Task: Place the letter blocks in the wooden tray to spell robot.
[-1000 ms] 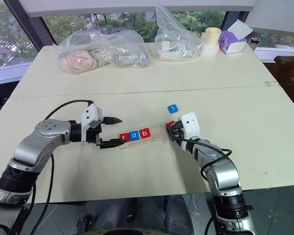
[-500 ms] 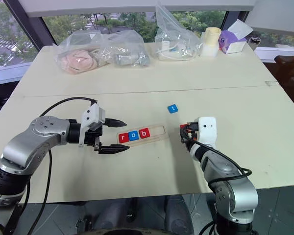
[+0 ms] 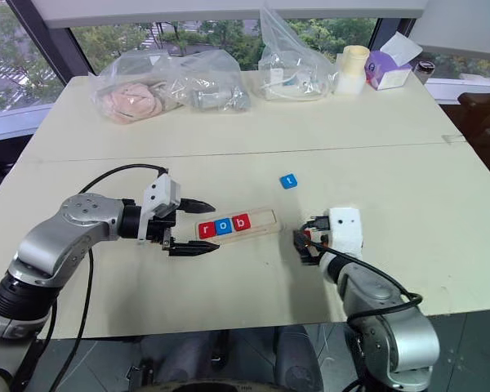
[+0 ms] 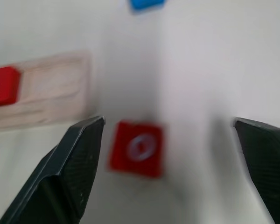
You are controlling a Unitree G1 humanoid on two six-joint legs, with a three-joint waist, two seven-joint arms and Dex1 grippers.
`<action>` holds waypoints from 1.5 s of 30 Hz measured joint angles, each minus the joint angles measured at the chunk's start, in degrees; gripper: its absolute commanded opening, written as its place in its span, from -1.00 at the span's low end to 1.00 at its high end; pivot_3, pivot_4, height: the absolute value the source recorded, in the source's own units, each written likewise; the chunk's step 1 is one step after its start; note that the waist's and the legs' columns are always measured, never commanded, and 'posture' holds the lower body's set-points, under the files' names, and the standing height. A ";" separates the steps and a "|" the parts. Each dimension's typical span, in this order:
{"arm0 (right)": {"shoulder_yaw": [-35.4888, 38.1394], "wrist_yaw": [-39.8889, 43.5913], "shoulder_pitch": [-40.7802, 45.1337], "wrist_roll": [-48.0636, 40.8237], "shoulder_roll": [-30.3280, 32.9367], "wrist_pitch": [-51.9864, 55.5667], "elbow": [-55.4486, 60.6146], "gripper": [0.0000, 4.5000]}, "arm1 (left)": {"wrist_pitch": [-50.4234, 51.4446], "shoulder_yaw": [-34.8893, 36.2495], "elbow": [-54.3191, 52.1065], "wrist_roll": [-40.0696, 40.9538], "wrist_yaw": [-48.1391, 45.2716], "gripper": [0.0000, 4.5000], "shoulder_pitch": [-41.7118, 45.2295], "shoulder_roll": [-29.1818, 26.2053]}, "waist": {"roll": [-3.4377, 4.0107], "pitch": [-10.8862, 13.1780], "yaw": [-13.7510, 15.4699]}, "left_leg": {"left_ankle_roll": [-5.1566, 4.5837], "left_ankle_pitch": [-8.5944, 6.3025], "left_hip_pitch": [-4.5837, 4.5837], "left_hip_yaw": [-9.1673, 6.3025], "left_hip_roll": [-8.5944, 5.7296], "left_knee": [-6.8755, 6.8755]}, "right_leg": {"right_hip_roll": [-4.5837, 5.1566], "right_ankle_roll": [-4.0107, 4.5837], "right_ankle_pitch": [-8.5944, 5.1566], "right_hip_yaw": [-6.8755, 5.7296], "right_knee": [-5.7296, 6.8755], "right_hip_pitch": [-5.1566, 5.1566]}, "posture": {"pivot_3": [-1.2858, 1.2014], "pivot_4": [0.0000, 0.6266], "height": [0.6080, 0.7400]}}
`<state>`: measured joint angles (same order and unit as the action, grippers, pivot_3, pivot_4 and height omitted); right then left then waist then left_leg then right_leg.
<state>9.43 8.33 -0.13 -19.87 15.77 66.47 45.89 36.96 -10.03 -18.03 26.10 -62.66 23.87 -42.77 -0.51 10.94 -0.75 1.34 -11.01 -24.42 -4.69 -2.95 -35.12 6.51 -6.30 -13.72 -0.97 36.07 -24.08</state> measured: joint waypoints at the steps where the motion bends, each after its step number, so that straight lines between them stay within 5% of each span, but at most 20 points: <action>1: 0.17 4.67 -0.15 -0.76 3.85 -3.50 -1.12 0.88 | 0.05 0.03 -0.15 0.38 -1.11 1.00 -0.65 -1.13 | -0.01 0.00 -0.07 | 0.00 0.00 0.00 0.01 0.00 0.00 | 0.00 -0.03 -0.02 0.00 -0.01 0.01 | 0.03 -0.52 1.00; 6: 1.12 35.12 -3.45 -4.37 25.03 -24.40 -11.57 0.88 | 0.13 0.24 -2.79 3.44 -10.55 1.00 -4.27 -9.54 | -0.06 0.06 0.00 | -0.09 -0.05 0.01 0.14 0.10 -0.02 | -0.02 -0.16 -0.13 -0.04 -0.10 0.10 | 0.03 -0.52 1.00; 14: -6.73 56.91 4.43 1.18 33.39 -48.07 -36.04 0.88 | 0.44 4.28 -4.91 6.07 -12.02 1.00 -4.48 -12.68 | -0.16 0.12 -0.10 | -0.08 -0.06 0.05 0.14 0.17 -0.12 | 0.02 -0.03 -0.03 -0.05 -0.16 0.22 | 0.03 -0.52 1.00; 21: -14.49 61.99 16.34 7.96 30.06 -62.17 -55.11 0.88 | 2.51 7.29 -6.85 6.57 -8.53 1.00 -8.15 -14.02 | -0.15 0.14 -0.02 | -0.08 -0.06 0.03 0.14 0.19 -0.08 | -0.04 0.02 0.02 -0.05 -0.13 0.15 | 0.03 -0.52 1.00; 24: -15.70 64.08 20.25 8.59 28.10 -66.12 -61.25 0.51 | 2.63 8.38 -8.46 6.67 -7.51 1.00 -10.88 -14.80 | -0.20 0.15 -0.14 | -0.08 -0.06 0.10 0.15 0.20 -0.11 | -0.05 0.02 0.02 -0.04 -0.13 0.23 | 0.03 -0.52 1.00; 29: -15.94 66.98 20.61 8.36 27.87 -68.57 -63.19 -0.49 | 3.93 10.91 -10.96 7.74 -5.81 1.00 -14.69 -15.77 | -0.20 0.15 0.11 | -0.07 -0.06 0.29 0.11 0.22 -0.12 | -0.05 0.03 0.02 -0.05 -0.12 0.43 | 0.03 -0.52 1.00; 37: -15.97 64.11 22.44 8.36 26.46 -62.77 -58.18 -0.49 | 3.24 11.55 -9.53 7.44 -5.21 1.00 -14.90 -15.91 | -0.14 0.18 -0.24 | -0.06 -0.07 0.36 0.16 0.26 -0.07 | -0.07 0.06 0.03 0.02 -0.06 0.37 | 0.03 -0.52 1.00; 45: -24.07 67.62 37.65 10.83 20.75 -57.38 -59.17 -0.49 | 1.44 10.32 -6.14 5.51 -5.24 1.00 -12.19 -15.51 | -0.14 0.20 0.19 | -0.05 -0.07 0.25 0.15 0.32 -0.04 | -0.20 0.08 0.04 0.01 -0.11 0.30 | 0.03 -0.52 1.00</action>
<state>-14.64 75.95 37.52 -9.04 36.52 9.09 -13.28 38.40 0.29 -24.17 31.61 -67.91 11.67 -58.28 -0.66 11.13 -0.56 1.29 -11.08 -24.18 -4.54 -2.63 -35.16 6.31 -6.21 -13.69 -0.96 35.96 -23.78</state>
